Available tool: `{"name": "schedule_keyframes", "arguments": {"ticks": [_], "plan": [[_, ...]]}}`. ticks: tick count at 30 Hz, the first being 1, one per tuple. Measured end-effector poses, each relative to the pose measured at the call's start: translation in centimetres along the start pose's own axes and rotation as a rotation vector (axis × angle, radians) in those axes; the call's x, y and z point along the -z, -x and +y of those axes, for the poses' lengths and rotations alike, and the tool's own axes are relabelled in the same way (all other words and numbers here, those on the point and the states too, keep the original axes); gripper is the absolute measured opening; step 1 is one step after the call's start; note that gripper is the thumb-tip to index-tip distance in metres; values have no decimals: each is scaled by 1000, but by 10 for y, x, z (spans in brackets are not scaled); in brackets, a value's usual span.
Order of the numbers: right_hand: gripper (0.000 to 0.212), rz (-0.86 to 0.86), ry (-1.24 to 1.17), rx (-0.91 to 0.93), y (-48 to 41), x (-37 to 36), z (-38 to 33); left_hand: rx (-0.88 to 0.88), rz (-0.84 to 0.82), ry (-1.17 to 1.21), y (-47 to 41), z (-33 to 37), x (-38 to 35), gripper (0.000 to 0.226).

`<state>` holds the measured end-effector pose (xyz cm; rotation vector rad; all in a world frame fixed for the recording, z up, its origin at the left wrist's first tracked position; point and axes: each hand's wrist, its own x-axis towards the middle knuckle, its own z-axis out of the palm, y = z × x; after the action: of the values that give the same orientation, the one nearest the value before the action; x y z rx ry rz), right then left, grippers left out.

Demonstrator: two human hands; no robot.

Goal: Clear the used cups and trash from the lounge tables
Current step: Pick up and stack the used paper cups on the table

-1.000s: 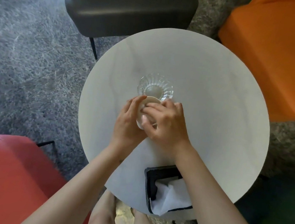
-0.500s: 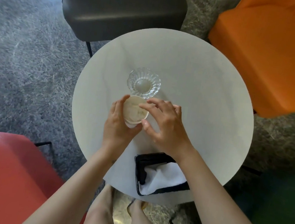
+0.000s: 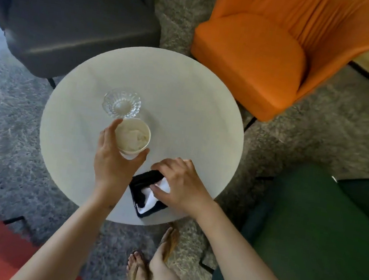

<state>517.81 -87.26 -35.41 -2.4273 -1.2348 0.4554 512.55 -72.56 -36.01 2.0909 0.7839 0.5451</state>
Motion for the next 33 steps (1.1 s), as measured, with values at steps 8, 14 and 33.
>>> {"name": "schedule_keyframes", "arguments": {"ticks": [8,14,33], "plan": [[47,-35,1,-113,37,-23,10,-33,-86,52,31,27,-20,81],[59,-131,39,-100,35,-53,21,-16,-156,73,40,23,-31,80],[35,30,175,-44,48,-14,41,-21,-45,13,63,51,-29,81]]}}
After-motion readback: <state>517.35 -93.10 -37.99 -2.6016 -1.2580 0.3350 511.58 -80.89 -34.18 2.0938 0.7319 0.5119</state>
